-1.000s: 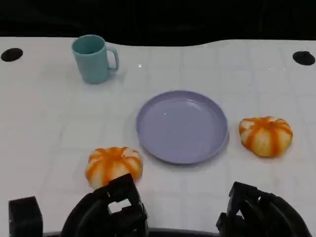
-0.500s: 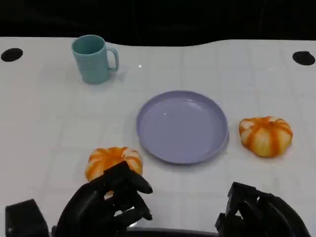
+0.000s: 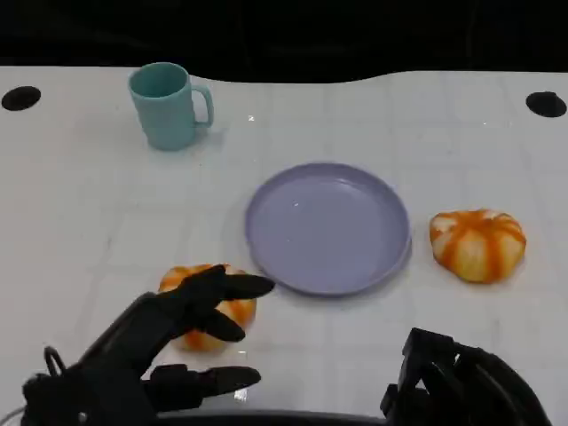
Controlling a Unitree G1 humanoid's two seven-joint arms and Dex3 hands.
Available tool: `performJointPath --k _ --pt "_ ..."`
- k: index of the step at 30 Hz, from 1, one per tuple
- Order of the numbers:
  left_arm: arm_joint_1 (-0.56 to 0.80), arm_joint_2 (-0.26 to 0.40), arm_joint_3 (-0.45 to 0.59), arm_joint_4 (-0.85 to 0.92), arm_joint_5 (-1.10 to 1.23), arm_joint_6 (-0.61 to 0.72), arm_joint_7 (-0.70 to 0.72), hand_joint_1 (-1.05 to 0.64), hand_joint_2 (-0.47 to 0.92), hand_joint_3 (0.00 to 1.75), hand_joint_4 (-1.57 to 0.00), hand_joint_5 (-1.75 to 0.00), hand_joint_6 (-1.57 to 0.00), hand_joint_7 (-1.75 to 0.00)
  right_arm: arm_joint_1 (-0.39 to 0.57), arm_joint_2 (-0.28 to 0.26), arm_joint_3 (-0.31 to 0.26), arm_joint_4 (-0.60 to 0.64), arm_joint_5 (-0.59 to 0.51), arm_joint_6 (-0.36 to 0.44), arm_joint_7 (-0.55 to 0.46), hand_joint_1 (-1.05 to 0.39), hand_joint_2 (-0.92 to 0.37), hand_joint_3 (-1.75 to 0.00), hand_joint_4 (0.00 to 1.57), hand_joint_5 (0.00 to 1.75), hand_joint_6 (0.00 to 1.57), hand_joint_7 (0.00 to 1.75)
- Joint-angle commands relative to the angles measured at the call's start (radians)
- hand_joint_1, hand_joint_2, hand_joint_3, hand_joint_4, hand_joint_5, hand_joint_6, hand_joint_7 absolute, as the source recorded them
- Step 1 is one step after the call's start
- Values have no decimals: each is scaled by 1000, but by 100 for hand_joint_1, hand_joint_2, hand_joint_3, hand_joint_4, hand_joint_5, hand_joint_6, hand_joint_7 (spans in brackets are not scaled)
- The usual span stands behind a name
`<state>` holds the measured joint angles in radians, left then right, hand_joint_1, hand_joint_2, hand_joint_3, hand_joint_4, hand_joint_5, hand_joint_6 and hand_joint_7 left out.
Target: Grasp the bread from the table and place it into the plate.
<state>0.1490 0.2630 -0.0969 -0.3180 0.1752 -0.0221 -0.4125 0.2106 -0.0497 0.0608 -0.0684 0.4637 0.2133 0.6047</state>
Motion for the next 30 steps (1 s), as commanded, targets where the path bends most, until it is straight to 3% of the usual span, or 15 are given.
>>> performJointPath --k 1,4,11,22,30 --pt "-16 71 -26 -104 192 59 38 -70 92 9 -13 -70 -21 -8 0 -6 0 -19 -3 -6 -11 -72 -92 -24 85 162 78 138" --pt "-41 94 -64 -164 345 133 27 -71 92 10 -16 -52 -21 -3 -2 -8 1 -17 -3 -6 -12 -72 -92 -24 85 161 78 139" --pt "-135 108 -194 -180 702 251 -7 -69 92 7 -13 -43 -22 -1 -9 -7 0 -12 1 2 -14 -72 -92 -25 86 161 77 141" --pt "-222 44 -288 -83 935 337 -34 -69 92 2 -15 -40 -22 -1 -13 -7 -1 -4 1 4 -14 -74 -92 -22 87 161 75 145" --pt "-306 -49 -360 48 1102 433 -86 -72 90 0 -20 -38 -26 -2 -15 -14 -7 -2 1 -1 -8 -74 -92 -22 87 162 76 145"
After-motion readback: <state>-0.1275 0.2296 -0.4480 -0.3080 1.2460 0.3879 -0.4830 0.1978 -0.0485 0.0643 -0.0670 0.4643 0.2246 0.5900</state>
